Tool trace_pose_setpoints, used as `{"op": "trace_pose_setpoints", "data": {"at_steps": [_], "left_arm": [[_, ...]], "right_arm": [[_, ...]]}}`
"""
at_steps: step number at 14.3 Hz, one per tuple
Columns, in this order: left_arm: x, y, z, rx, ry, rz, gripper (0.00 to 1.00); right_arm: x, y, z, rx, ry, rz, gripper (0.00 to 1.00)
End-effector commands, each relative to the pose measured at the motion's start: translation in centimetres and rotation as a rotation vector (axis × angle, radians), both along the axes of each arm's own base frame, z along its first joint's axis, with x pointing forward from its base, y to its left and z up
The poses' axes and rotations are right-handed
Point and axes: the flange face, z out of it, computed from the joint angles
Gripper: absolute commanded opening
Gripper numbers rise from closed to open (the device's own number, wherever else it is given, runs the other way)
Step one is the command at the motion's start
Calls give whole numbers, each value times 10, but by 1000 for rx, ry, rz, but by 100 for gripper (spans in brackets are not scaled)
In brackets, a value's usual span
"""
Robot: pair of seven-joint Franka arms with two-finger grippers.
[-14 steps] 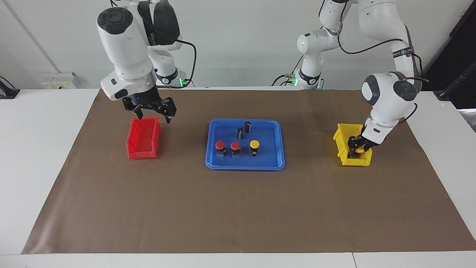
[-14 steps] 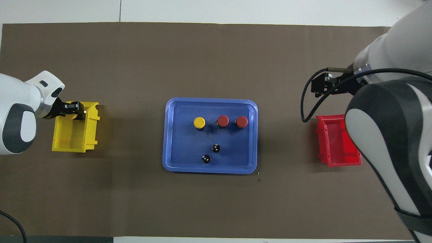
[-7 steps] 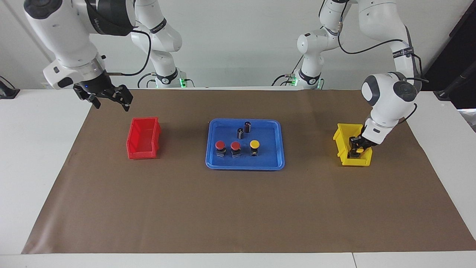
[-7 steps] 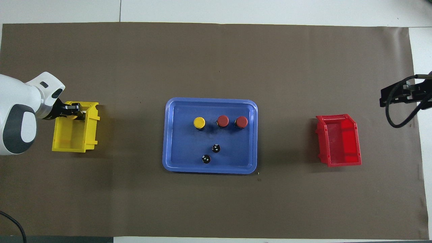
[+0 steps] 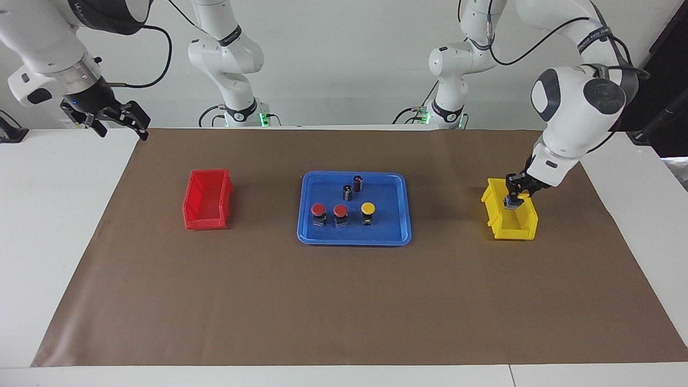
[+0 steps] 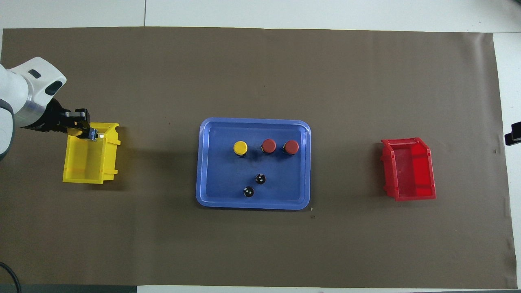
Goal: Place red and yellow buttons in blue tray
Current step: 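Carry the yellow button with the left gripper over the tray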
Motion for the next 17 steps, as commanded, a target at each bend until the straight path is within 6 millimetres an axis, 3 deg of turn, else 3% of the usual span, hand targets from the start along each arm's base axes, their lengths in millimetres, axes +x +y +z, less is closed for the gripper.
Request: {"op": "trace_pose_setpoints", "data": {"at_steps": [1,4,7,9,11,14,17], "left_arm": [[-17,-65,-1,17,-5,83,1],[-31,-136,-10,-7,-29,132,1],[-39,-190,-31,-35,-55,105,1],[-38,-209,-46,-56,-73,71,1],[-35,-216,-55,-72,-90,53,1],[-39,-251,-81,-103,-94,7,1],[-45,-261,-93,-105,-74,-4,1]], "right_arm": [[-6,5,-2,19,1,11,100],[-5,8,-6,22,12,15,100],[-5,13,-6,22,12,23,100],[-3,18,-7,21,14,32,100],[-4,18,-5,20,11,35,100],[-4,16,-4,10,8,35,100],[-3,20,-5,6,7,42,100]]}}
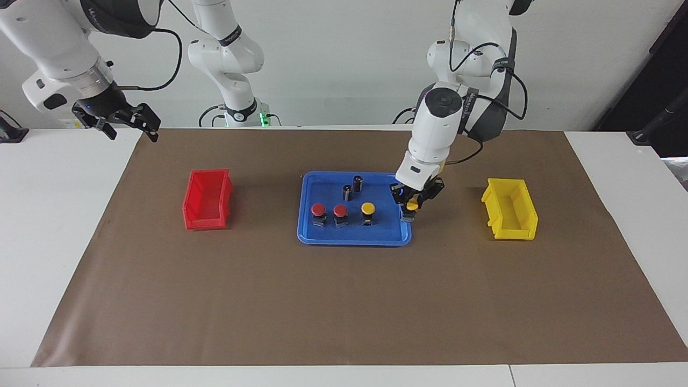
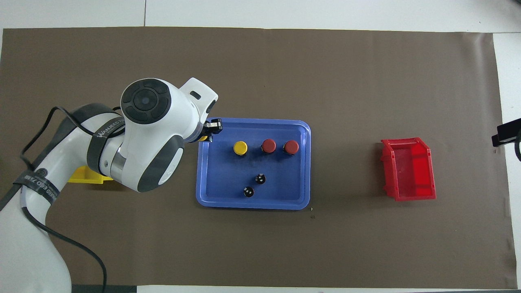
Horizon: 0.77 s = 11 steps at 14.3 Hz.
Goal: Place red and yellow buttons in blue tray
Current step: 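Carry the yellow button with the left gripper over the tray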
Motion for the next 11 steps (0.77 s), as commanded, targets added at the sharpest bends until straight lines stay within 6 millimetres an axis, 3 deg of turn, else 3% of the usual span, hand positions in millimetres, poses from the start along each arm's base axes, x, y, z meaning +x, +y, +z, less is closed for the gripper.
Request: {"op": "trace_pose_setpoints", "data": {"at_steps": [1,5,11], "left_arm": [[-3,-1,-4,-10,4,4,1],[-18,5,-30,16,42,-7,1],[-27,-17,-41,-19,27,-15,1]], "right_arm": [[-5,4,1,5,-5,13,100],[-5,8,1,2,-5,22,100],[-4,9,1,4,-2,26,100]]}}
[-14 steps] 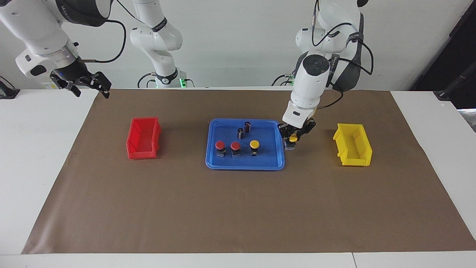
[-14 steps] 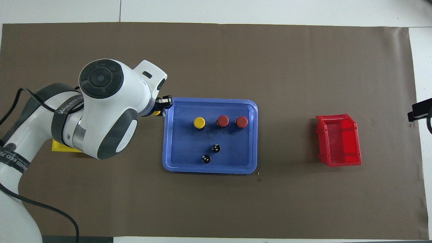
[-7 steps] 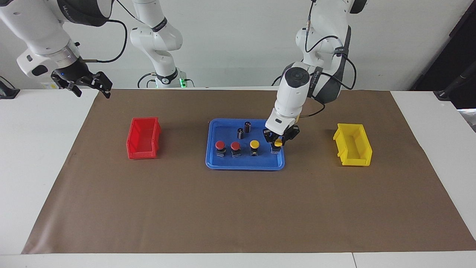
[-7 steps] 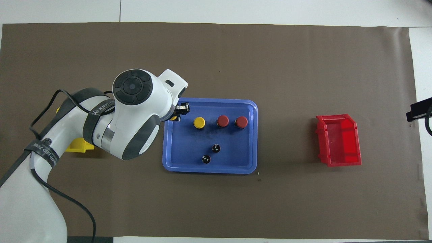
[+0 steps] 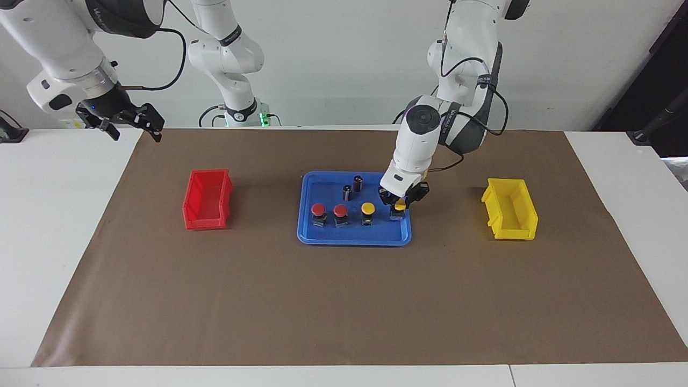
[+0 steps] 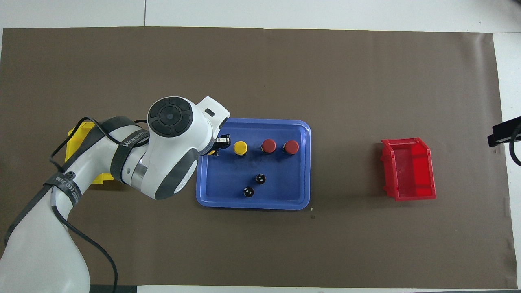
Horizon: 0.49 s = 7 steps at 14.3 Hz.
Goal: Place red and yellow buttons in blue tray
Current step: 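Carry the yellow button with the left gripper over the tray, then lower the yellow button into the tray and open the left gripper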
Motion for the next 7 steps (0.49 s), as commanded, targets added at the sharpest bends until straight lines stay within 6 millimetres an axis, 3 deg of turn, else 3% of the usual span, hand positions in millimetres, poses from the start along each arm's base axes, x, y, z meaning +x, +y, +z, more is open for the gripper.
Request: {"op": "trace_pose_setpoints", "data": {"at_steps": [1,4,7], "left_arm": [[-6,-13,-12,-36,-4,19,1],[-6,-21,-31,-43,-1,27,1],[-5,-16,-34,-32,13,27,1]], "right_arm": [[-6,1,1,5,-2,12,100],[-6,1,1,4,-2,10,100],[-5,2,1,4,-3,10,100]]}}
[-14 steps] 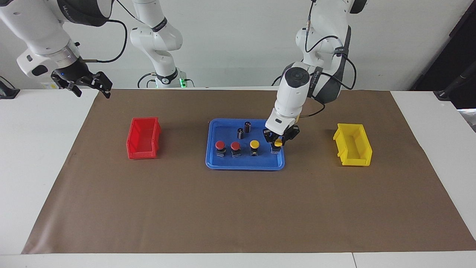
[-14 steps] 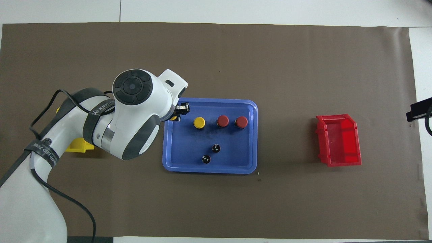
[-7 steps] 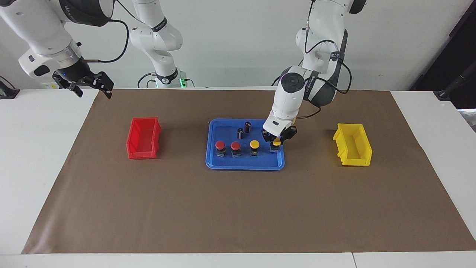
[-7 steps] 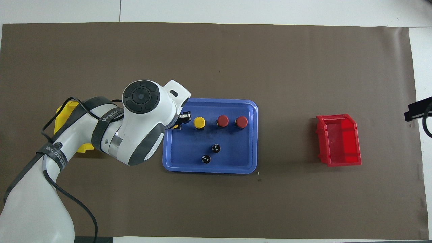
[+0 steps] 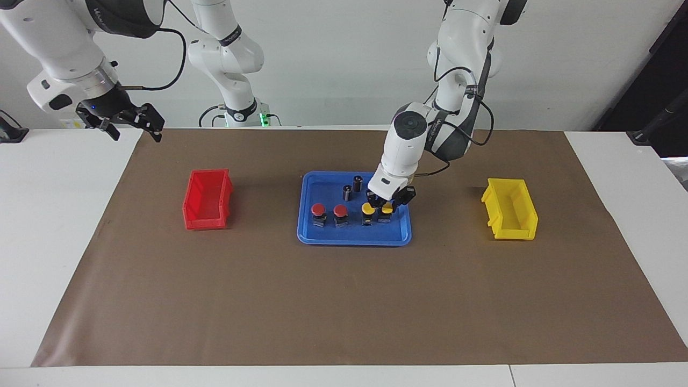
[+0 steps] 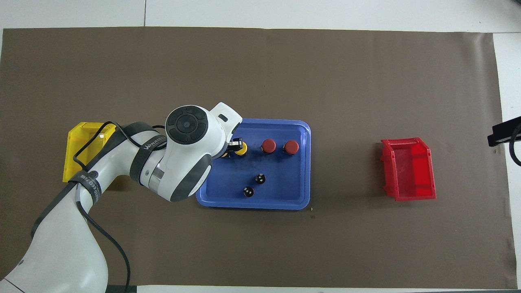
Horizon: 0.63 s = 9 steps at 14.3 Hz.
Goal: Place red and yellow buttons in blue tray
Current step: 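Lower the yellow button into the tray and open the left gripper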
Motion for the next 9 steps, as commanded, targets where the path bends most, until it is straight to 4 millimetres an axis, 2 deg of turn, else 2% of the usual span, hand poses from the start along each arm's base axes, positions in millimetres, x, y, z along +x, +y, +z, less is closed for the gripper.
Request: {"op": "trace_pose_setpoints", "data": {"at_steps": [1,9], "left_arm": [[1,5,-10,-5,14,23,1],[4,10,-2,5,22,29,1]], "right_arm": [[-5,3,1,4,-2,11,100],[-5,4,1,4,-2,14,100]]}}
